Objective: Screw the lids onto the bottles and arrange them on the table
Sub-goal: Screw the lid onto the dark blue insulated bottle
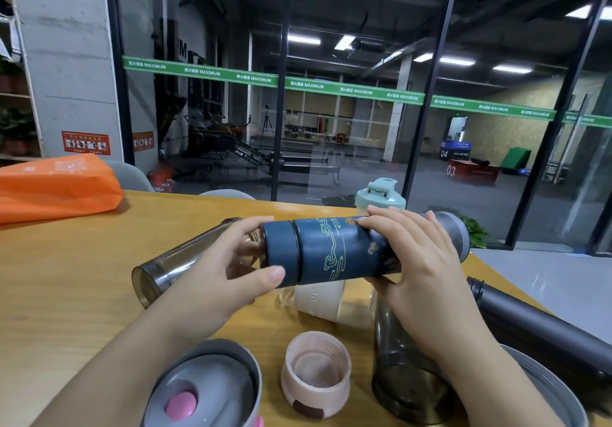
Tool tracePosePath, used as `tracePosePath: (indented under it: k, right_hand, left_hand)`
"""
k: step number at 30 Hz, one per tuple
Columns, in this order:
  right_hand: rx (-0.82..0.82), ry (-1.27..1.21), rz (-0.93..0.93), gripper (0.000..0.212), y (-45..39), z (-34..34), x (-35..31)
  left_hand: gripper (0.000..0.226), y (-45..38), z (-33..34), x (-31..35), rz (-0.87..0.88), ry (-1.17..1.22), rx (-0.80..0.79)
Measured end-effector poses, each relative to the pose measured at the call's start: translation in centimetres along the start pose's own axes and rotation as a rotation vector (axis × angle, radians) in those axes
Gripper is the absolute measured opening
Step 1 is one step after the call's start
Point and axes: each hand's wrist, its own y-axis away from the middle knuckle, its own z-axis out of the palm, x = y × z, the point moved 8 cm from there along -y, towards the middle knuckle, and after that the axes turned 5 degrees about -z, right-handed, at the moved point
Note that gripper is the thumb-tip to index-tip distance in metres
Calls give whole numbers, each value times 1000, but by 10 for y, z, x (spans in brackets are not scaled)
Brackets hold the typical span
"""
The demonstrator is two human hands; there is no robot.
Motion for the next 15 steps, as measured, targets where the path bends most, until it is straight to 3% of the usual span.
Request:
tracePosePath:
  k: [7, 10, 13, 15]
  right_hand:
    - [6, -19, 19, 87, 0, 1, 2]
    - [10, -16, 14, 87, 0, 0, 1]
    - [10, 1, 5, 87, -1, 0, -1]
    - [9, 6, 4, 88, -1, 0, -2]
  left_hand:
    - [73, 6, 5, 14, 129, 22, -33]
    - [85, 0, 1, 8, 48, 22, 19]
    - [96, -12, -12, -11, -88, 86, 169]
    - [101, -8, -10, -15, -109, 31, 147]
